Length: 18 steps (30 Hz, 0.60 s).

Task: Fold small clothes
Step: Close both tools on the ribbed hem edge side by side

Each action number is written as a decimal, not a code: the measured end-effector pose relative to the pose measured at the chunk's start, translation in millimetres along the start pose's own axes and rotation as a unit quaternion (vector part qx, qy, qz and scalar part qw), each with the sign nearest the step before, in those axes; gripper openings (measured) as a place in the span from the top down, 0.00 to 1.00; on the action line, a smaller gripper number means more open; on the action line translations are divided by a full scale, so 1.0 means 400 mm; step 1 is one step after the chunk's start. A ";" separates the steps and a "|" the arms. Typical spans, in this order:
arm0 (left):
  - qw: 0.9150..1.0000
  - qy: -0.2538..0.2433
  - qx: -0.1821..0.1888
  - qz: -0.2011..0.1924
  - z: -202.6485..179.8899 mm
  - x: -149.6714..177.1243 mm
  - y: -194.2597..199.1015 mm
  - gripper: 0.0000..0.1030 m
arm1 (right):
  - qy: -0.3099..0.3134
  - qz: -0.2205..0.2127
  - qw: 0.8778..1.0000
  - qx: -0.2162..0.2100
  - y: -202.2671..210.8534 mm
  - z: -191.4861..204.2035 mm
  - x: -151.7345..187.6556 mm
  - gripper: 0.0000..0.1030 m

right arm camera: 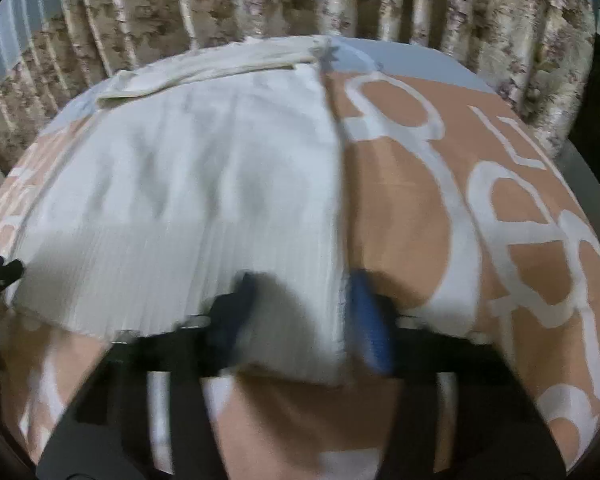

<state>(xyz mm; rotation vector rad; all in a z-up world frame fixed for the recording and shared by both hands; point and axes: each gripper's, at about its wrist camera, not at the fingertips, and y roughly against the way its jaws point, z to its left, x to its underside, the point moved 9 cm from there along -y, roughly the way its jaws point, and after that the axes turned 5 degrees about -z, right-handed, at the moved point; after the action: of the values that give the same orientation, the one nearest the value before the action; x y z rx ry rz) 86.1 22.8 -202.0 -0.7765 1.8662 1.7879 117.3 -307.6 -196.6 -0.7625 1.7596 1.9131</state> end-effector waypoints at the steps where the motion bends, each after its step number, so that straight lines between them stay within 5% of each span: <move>1: 1.000 0.001 0.000 0.000 -0.001 0.000 0.000 0.04 | 0.005 -0.002 1.000 -0.009 0.003 0.020 0.001 0.87; 13: 1.000 0.000 -0.015 0.008 -0.023 0.012 -0.001 0.04 | 0.034 -0.008 0.999 0.025 0.000 0.054 -0.003 0.89; 18: 1.000 -0.008 -0.019 0.020 -0.024 0.015 -0.009 0.04 | 0.016 -0.006 1.000 0.007 -0.003 0.040 -0.001 0.89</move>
<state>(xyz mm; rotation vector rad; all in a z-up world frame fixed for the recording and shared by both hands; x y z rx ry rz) 84.9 12.7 -208.1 -0.7422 1.8550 1.8530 116.7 -291.6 -196.7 -0.8009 1.7802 1.8892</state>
